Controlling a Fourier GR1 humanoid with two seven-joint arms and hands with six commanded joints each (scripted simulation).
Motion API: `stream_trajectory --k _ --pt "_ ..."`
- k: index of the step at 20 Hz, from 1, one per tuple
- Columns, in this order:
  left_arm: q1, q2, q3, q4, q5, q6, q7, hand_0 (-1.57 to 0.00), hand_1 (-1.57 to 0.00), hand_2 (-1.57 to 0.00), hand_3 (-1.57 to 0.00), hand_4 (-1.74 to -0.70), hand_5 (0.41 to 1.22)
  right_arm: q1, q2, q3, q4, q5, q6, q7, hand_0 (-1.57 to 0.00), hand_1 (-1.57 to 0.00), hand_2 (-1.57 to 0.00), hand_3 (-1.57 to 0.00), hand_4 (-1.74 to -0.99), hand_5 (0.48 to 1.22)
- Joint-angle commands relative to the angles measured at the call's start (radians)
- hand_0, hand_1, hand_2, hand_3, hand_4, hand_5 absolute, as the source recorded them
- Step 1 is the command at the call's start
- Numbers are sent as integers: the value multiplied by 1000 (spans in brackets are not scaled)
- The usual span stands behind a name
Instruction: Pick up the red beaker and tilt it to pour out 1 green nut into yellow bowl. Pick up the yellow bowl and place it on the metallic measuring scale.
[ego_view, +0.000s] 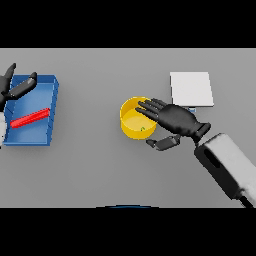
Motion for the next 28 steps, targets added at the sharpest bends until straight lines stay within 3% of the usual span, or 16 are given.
stream_trajectory --k 1,7,10,15,18,20,21,22,23,24,25,27,28 --pt "2 -1 0 -12 1 4 4 0 0 0 0 -806 695 -16 -2 13 18 11 11 -8 1 1 1 1 -1153 639" --pt "13 13 12 -19 12 -8 2 1 1 1 1 -808 696 -134 32 101 163 62 78 -47 1 1 1 1 -1161 658" --pt "-3 6 0 -13 1 -8 10 1 1 1 1 -807 700 -191 54 132 220 80 126 -29 1 1 1 1 -1164 670" --pt "-12 11 6 17 -1 -12 -11 1 1 1 1 -802 703 -224 77 176 293 102 155 -44 1 1 1 -4 -1184 676" --pt "-4 25 7 12 -4 -21 -6 1 1 1 1 -789 711 -251 93 177 351 111 145 -34 1 1 1 -22 -1195 708" --pt "-8 24 10 25 -2 -22 -17 1 1 1 1 -789 714 -249 107 180 355 109 156 -18 1 -15 -37 -77 -1234 770" --pt "-8 27 9 20 -3 -23 -24 1 1 1 1 -791 712 -241 96 181 344 111 153 -27 -48 -60 -88 -130 -1261 809" --pt "-17 23 9 26 0 -25 -14 1 1 1 1 -791 711 -246 98 182 347 114 146 -34 -193 -183 -189 -215 -1309 891" --pt "-21 24 10 24 0 -24 -10 1 1 1 1 -789 710 -249 102 183 350 116 138 -37 -455 -407 -349 -322 -1363 957" --pt "-8 24 9 26 -3 -22 -29 1 1 1 1 -788 710 -246 97 186 351 114 134 -58 -678 -640 -594 -572 -1435 1010" --pt "-5 22 9 17 0 -20 -25 1 1 1 1 -788 710 -250 95 180 351 106 136 -72 -857 -826 -789 -679 -1492 1052" --pt "-13 20 9 31 -3 -21 -23 1 1 1 1 -787 707 -241 80 187 330 102 150 -75 -1114 -1094 -1071 -882 -1578 1113" --pt "-16 22 8 36 -6 -21 -23 1 1 1 1 -785 709 -242 82 185 334 96 151 -67 -1205 -1189 -1129 -969 -1611 1135"
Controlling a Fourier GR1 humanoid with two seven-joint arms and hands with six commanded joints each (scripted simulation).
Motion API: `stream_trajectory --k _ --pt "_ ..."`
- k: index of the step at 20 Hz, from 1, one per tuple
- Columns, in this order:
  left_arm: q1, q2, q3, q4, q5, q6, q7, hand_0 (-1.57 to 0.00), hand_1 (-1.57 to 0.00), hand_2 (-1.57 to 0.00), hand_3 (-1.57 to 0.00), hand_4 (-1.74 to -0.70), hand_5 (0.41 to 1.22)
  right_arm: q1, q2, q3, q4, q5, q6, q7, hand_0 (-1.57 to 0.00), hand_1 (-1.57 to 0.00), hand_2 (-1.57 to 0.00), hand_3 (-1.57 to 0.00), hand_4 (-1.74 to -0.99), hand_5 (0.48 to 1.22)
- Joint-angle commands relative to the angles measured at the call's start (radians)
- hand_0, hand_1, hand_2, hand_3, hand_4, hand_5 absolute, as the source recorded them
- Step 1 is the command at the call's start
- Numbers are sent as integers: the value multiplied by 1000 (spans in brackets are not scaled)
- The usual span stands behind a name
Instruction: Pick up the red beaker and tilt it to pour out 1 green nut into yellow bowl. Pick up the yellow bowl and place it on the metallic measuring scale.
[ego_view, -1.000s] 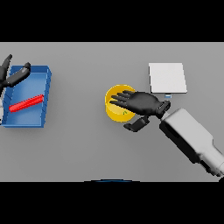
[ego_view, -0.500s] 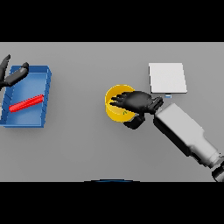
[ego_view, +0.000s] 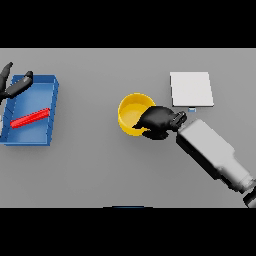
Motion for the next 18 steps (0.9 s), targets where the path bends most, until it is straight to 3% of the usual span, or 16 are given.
stream_trajectory --k 1,4,8,13,18 --pt "1 -1 0 -1 1 -1 1 1 1 1 1 -784 712 -3 0 -1 -5 -5 13 9 -1278 -1266 -1187 -1027 -1637 1152" --pt "-3 -1 -6 -7 -2 -4 3 1 1 1 1 -782 710 -7 -11 -1 -27 -25 48 24 -1421 -1415 -1323 -1130 -1688 1186" --pt "0 -5 -6 -2 -3 1 -8 1 1 1 1 -782 703 -27 -28 -17 -51 -43 68 22 -1510 -1507 -1387 -1195 -1719 1207" --pt "1 1 -10 -15 -12 7 4 1 1 1 1 -770 705 -26 -80 -57 -155 -92 150 78 -1551 -1550 -1481 -1157 -1734 1216" --pt "5 -4 1 -25 16 -6 1 1 1 1 1 -793 702 -22 -113 -80 -228 -96 165 157 -1564 -1564 -1471 -1191 -1739 1219"
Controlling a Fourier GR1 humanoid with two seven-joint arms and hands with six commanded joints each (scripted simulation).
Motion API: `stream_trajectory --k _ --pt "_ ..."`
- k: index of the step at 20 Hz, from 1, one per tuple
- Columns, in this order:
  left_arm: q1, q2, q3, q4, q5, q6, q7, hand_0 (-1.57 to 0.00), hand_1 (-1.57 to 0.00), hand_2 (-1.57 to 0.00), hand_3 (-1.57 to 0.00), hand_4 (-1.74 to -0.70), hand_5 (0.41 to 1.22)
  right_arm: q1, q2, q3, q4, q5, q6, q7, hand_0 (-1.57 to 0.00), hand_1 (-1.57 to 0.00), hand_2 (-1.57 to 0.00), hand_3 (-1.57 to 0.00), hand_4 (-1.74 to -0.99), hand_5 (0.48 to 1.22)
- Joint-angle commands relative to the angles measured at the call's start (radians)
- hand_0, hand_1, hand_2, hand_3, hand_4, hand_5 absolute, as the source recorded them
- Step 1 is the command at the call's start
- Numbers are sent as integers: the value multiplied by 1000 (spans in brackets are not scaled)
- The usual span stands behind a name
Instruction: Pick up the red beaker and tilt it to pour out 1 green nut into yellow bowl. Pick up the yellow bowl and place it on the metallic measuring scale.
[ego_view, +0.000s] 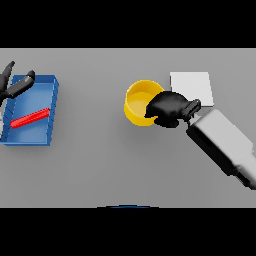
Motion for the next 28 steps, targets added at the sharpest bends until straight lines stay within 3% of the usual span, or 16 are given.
stream_trajectory --k 1,6,15,18,20,21,28 --pt "-15 1 5 12 -1 3 2 1 1 1 1 -798 702 0 -3 -2 -12 -2 3 9 -1566 -1566 -1491 -1182 -1739 1219" --pt "-2 -6 8 -16 13 7 24 1 1 1 1 -820 717 -9 -43 -59 -11 -9 -22 56 -1545 -1569 -1487 -1183 -1740 1220" --pt "15 -1 13 -62 29 2 79 1 1 1 1 -852 758 -85 -111 -137 240 16 -194 -17 -1567 -1571 -1556 -1155 -1741 1221" --pt "21 -5 15 -78 37 5 99 1 1 1 1 -857 762 -109 -96 -154 334 19 -232 -2 -1569 -1571 -1533 -1165 -1741 1221" --pt "18 3 19 -71 32 6 113 1 1 1 1 -862 773 -120 -90 -158 414 27 -266 -21 -1570 -1571 -1517 -1170 -1741 1221" --pt "23 8 20 -86 36 3 116 1 1 1 1 -865 779 -119 -99 -165 433 20 -273 -43 -1570 -1571 -1500 -1181 -1741 1221" --pt "9 -6 2 -64 15 11 113 1 1 1 1 -858 809 -127 -50 -174 577 16 -328 -60 -1571 -1571 -1386 -1374 -1741 1221"
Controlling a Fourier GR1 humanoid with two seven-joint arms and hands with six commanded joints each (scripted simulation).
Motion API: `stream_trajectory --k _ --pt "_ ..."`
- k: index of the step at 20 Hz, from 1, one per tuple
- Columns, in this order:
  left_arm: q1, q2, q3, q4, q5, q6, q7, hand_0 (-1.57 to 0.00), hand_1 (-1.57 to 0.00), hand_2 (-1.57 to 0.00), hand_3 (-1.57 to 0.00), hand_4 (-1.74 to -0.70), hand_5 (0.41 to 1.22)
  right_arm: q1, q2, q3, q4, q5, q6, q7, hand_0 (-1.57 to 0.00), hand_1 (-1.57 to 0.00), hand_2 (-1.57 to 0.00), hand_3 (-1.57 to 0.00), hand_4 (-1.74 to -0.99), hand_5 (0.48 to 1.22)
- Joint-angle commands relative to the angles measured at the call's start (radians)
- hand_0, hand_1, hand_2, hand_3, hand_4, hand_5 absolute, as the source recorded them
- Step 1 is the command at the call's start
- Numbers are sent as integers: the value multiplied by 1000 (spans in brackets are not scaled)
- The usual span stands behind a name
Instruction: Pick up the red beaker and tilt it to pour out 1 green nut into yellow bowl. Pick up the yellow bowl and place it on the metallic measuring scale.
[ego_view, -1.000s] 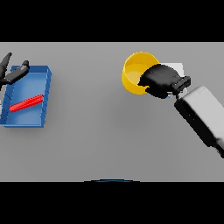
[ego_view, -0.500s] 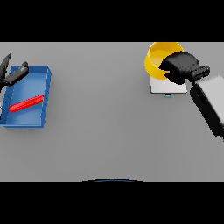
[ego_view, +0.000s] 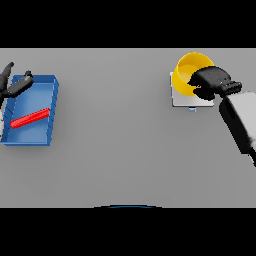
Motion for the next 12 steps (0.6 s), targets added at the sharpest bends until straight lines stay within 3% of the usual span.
stream_trajectory --k 1,6,8,9,10,12 --pt "0 -1 -2 3 -3 1 4 1 1 1 1 -854 807 1 -1 4 6 6 -7 -4 -1571 -1571 -1382 -1384 -1741 1221" --pt "0 4 -1 5 -1 -7 4 1 1 1 1 -844 783 -7 5 7 49 8 -7 -17 -1571 -1571 -1374 -1448 -1741 1221" --pt "10 13 2 -7 2 -12 5 1 1 1 1 -838 779 -5 0 -1 53 2 -3 -8 -1565 -1496 -1437 -1249 -1741 1221" --pt "1 6 0 -1 3 -11 11 1 1 1 1 -836 775 -9 7 -2 57 1 3 5 -1558 -1428 -1343 -1110 -1682 1221" --pt "3 5 2 2 5 -11 6 1 1 1 1 -837 773 -11 11 -3 62 -2 6 3 -1471 -1285 -1178 -959 -1632 1145" --pt "5 10 4 3 3 -10 6 1 1 1 1 -834 771 -8 16 -19 63 -23 27 21 -1147 -958 -848 -688 -1559 1014"
